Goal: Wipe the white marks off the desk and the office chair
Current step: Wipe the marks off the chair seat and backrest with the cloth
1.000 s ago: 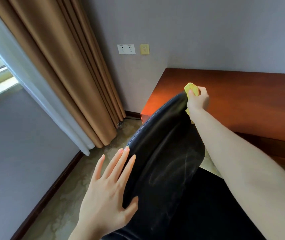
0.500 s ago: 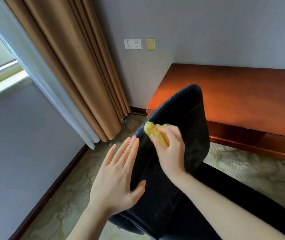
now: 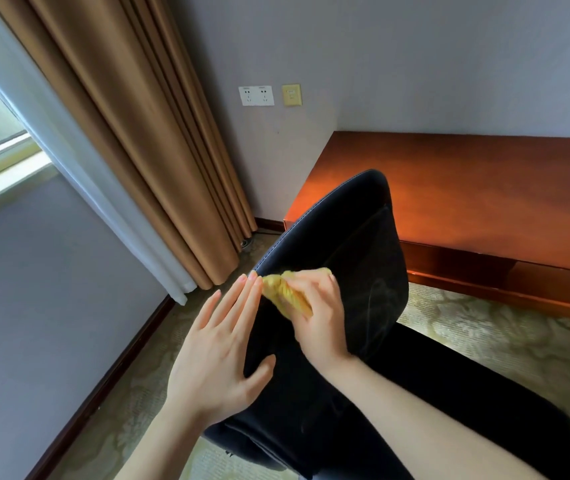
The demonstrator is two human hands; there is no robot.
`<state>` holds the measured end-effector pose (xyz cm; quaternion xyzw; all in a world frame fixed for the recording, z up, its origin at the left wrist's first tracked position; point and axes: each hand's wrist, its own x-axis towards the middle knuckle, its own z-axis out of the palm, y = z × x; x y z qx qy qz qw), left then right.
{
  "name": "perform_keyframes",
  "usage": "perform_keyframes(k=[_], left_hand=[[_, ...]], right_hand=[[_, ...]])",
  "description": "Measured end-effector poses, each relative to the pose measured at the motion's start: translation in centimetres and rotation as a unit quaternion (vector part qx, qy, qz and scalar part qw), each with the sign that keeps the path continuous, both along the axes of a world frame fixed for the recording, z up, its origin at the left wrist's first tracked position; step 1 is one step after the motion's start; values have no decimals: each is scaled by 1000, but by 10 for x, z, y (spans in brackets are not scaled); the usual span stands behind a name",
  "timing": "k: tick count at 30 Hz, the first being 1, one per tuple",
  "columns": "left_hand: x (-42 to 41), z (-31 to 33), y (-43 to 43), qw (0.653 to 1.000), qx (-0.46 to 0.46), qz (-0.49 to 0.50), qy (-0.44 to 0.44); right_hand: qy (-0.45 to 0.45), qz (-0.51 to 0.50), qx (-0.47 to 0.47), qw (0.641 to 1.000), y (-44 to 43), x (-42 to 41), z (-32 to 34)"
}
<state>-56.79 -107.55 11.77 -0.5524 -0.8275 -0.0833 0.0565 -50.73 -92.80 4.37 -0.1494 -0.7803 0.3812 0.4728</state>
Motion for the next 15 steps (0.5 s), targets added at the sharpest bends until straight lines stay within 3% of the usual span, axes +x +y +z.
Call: perform_keyframes(k=[5, 15], left_hand=[[-1, -1, 1, 1000, -9, 15, 0], [-2, 0, 1, 1000, -10, 11, -7]], right_hand=[[-49, -85, 30, 995, 51, -39, 43], [-153, -210, -70, 963, 168, -76, 74]])
